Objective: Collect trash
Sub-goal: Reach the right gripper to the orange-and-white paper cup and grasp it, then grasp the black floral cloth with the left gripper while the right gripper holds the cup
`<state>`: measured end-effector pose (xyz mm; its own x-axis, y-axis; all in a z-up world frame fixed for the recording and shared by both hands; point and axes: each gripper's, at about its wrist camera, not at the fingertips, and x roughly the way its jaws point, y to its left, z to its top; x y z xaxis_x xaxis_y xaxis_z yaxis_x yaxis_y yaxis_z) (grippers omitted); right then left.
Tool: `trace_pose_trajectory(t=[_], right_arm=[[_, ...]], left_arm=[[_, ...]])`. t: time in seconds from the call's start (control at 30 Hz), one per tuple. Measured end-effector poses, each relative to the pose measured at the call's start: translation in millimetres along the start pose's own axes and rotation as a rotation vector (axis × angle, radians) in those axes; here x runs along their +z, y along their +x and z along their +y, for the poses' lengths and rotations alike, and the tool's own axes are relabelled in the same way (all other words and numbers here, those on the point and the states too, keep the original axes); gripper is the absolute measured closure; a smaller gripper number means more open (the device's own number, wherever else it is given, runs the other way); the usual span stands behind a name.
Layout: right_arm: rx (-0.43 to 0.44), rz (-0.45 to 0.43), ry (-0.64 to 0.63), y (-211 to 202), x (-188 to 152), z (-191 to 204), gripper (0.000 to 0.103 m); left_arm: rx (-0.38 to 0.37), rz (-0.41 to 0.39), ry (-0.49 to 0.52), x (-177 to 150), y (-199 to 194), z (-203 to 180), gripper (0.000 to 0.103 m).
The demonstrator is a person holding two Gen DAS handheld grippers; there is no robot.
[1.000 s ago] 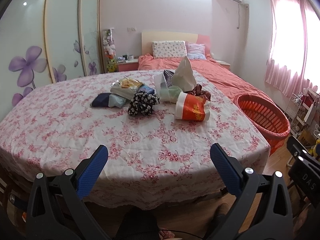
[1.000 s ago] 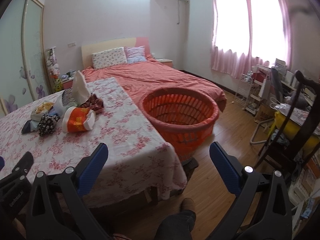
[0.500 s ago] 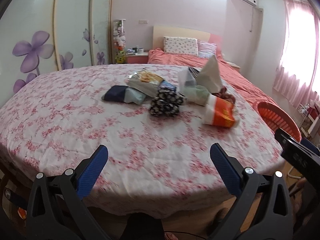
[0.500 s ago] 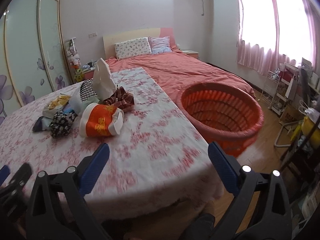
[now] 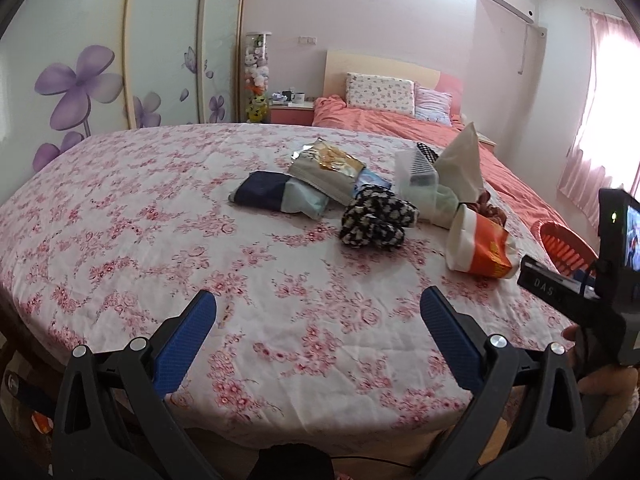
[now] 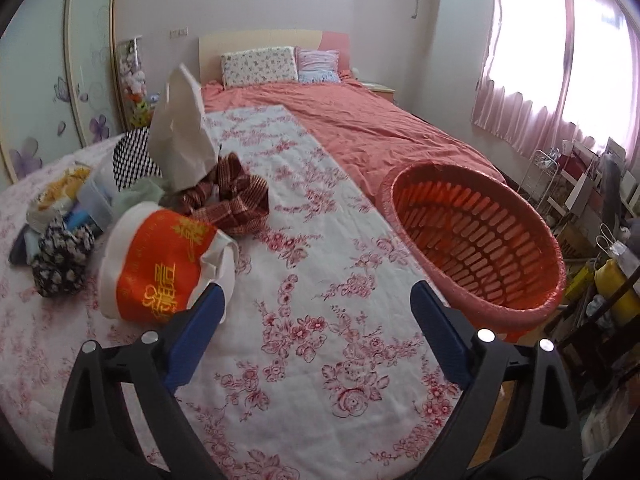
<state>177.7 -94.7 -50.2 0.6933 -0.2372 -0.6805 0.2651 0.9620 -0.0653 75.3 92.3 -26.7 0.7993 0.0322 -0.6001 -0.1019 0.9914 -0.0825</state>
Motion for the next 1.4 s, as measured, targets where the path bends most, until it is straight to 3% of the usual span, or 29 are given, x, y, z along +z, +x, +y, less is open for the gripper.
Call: trace_pose_trajectory(t=[0.1, 0.4, 0.6, 0.77, 1.0, 1.07, 1.17, 1.4], right_arm=[[0.021, 0.009, -0.02, 1.5, -3.0, 7.6, 0.011], [0.295, 0.015, -0.114, -11.3, -4.4, 44.3, 0.011], [0.421, 0.021, -0.112, -12.4, 7.9, 52.8, 0.011], [0.396, 0.019, -0.153, -6.6, 18.0, 75.0, 0.007], [0.35, 0.081, -0.191, 11.8, 20.3, 98.1, 0.007], [0.349, 0.077, -0.197, 12.2, 21.3, 101.0, 0.012], [0.358, 0.092, -0.193, 16.1, 20.6, 101.3, 0.03], [0.366, 0.075, -0.15, 6.8, 14.6, 81.3, 0.031]], left_arm=[[0.002, 0.004, -0.003, 1.2, 2.2, 2.4, 0.002], [0.009, 0.0, -0.009, 3.9, 2.7, 5.0, 0.002], [0.025, 0.0, -0.019, 5.7, 4.7, 10.7, 0.002], [0.035, 0.003, -0.027, 6.6, 6.6, 14.5, 0.002], [0.05, -0.003, -0.031, 7.9, 5.5, 18.5, 0.002], [0.052, -0.004, -0.033, 8.4, 5.8, 20.2, 0.002], [0.051, -0.001, -0.036, 8.9, 6.6, 21.9, 0.002], [0.015, 0.019, -0.035, 13.9, 13.8, 20.8, 0.002]])
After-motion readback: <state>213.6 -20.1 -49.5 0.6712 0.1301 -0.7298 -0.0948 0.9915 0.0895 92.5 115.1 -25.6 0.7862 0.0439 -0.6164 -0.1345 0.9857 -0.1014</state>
